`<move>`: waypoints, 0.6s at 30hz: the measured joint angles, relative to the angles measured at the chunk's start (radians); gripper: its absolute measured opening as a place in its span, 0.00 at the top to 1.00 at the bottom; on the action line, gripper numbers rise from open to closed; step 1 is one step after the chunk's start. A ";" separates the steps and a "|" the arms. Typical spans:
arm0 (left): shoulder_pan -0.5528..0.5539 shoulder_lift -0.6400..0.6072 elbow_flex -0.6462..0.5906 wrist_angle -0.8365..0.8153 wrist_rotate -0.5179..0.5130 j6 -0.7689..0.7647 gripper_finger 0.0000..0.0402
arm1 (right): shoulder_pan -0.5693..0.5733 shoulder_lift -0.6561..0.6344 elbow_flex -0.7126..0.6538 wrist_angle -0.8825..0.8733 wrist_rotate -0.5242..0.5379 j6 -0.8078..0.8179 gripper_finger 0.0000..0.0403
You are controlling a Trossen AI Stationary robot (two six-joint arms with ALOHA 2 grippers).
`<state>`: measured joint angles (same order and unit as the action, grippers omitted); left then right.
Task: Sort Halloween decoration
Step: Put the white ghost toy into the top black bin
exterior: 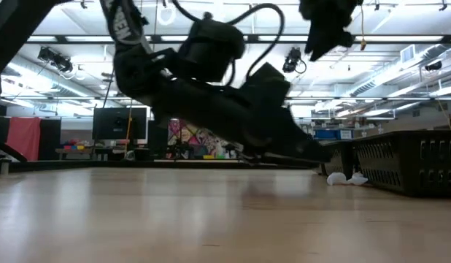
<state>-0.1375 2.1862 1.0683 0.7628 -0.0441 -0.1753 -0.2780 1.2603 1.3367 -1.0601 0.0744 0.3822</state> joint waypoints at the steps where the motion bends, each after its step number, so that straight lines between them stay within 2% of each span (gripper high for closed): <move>1: 0.000 0.018 0.026 -0.004 0.001 0.002 0.50 | 0.007 -0.018 0.000 0.013 0.010 0.007 0.60; 6: -0.001 0.075 0.103 -0.031 -0.013 -0.017 0.49 | 0.030 -0.068 0.000 0.027 0.011 0.029 0.60; 8: -0.001 0.077 0.111 -0.064 -0.030 -0.030 0.49 | 0.041 -0.072 0.000 0.028 0.007 0.038 0.60; 18: -0.009 0.137 0.137 -0.028 -0.049 -0.059 0.50 | 0.082 -0.057 -0.001 0.038 -0.011 0.008 0.60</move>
<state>-0.1470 2.3234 1.2057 0.7348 -0.0935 -0.2347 -0.1959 1.2032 1.3357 -1.0224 0.0636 0.3898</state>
